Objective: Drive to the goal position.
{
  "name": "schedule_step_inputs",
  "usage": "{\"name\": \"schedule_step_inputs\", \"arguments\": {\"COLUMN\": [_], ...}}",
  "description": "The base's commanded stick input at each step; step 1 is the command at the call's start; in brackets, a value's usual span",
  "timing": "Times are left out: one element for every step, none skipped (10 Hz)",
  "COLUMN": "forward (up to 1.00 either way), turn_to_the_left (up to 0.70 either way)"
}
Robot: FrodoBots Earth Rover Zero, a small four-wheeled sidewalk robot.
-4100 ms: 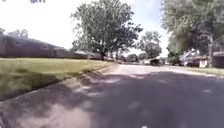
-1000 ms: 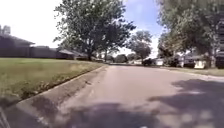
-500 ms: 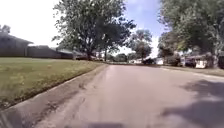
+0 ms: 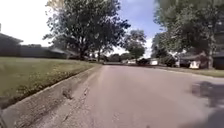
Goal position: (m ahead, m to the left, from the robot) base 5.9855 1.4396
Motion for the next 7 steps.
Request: {"name": "schedule_step_inputs", "arguments": {"forward": [1.00,1.00,1.00,1.00,1.00,1.00,1.00], "turn_to_the_left": [-0.18,-0.36,-0.23,0.00,0.00,0.00,0.00]}}
